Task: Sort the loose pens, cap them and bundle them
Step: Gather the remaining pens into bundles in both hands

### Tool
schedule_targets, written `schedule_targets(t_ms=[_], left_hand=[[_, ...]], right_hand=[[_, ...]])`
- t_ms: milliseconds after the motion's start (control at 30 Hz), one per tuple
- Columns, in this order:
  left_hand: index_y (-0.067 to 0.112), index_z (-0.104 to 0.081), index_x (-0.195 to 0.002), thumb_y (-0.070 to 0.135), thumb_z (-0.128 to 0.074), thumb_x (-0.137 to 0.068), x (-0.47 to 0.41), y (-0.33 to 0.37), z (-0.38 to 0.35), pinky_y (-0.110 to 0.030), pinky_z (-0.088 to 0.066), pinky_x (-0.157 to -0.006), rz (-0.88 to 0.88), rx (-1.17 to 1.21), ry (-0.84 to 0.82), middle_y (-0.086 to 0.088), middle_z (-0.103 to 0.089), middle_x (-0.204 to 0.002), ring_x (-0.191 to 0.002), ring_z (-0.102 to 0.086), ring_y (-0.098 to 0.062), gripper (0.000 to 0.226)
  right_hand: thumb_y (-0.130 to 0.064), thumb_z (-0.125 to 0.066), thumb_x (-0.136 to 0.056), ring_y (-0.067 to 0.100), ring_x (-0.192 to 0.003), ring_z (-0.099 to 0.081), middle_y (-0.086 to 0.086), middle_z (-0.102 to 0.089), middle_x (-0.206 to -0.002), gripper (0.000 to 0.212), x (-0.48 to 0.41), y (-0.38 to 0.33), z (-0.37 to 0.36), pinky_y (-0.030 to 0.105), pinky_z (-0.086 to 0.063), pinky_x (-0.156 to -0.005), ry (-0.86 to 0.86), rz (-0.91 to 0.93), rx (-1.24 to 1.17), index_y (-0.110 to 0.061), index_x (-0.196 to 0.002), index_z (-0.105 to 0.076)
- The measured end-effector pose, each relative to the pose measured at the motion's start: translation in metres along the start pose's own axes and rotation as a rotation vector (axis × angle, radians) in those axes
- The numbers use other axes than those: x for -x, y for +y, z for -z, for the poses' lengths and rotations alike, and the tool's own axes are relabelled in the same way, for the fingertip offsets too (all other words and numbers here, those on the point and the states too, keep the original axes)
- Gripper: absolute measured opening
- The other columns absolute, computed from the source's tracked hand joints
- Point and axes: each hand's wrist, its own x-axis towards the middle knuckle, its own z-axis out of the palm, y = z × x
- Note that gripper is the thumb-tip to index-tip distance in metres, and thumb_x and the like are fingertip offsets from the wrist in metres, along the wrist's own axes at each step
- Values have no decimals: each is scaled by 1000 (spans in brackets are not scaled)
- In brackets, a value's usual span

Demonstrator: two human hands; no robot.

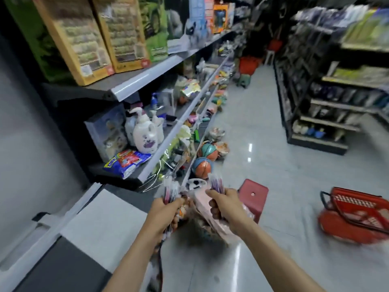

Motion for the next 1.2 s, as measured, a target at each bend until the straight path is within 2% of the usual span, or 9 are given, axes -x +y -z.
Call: schedule_targets(t_ms=[133, 267, 367, 467, 700, 833, 967, 1200], left_hand=[[11, -58, -82, 14, -72, -95, -14, 12, -122, -23, -34, -44, -21, -47, -137, -3, -52, -58, -44, -42, -16, 19], [15, -56, -82, 16, -72, -94, -24, 18, -245, -22, -32, -44, 0, -60, -276, -1, -49, -57, -43, -41, -14, 20], [15, -57, -82, 15, -70, -94, -29, 20, -326, -23, -33, -42, -2, -56, -368, -1, -49, -59, -44, -41, -13, 18], [16, -57, -77, 12, -70, -94, -31, 24, -391, -23, -32, -43, 1, -78, -407, -2, -48, -58, -43, -40, -15, 22], [12, -61, -74, 13, -70, -92, -61, 37, -481, -24, -34, -42, 13, -152, -432, -6, -49, -59, -44, -41, -17, 20], [19, -65, -61, 17, -70, -89, -103, 55, -516, -25, -34, -44, 5, -184, -472, -6, -53, -57, -43, -43, -17, 29], [14, -55, -83, 16, -70, -91, -161, 80, -552, -25, -35, -42, -17, -151, -496, -4, -49, -59, -44, -42, -16, 17], [15, -52, -87, 17, -71, -87, -252, 115, -614, -26, -32, -47, 24, -153, -507, -2, -46, -64, -48, -39, -17, 19]], right_hand=[[-22, -64, -100, 14, -42, -32, 0, -38, -57, 16, -2, 4, 112, 19, -23, -42, 73, -25, -73, -18, -88, -54], [-21, -63, -100, 12, -37, -31, -2, -37, -52, 34, -1, 9, 228, 15, -24, -38, 185, -23, -96, -20, -69, -49], [-24, -63, -101, 13, -40, -34, 1, -41, -56, 27, -3, 14, 306, 15, -24, -38, 280, -43, -71, -15, -78, -52], [-24, -63, -102, 11, -37, -35, -1, -40, -53, 33, -8, 21, 364, 13, -24, -37, 325, -79, -119, -17, -73, -49], [-30, -69, -95, 12, -41, -33, -2, -42, -53, 35, -49, 12, 437, 14, -24, -39, 344, -83, -191, -20, -66, -52], [-30, -64, -100, 11, -40, -35, -3, -45, -53, 27, -96, -4, 462, 15, -26, -39, 353, -78, -147, -18, -79, -51], [-33, -62, -100, 12, -45, -32, -2, -36, -60, 24, -152, -28, 488, 17, -24, -41, 371, -61, -116, -19, -91, -45], [-35, -66, -96, 13, -46, -35, -3, -41, -60, 25, -246, -52, 536, 23, -27, -46, 437, -75, -154, -21, -86, -47]])
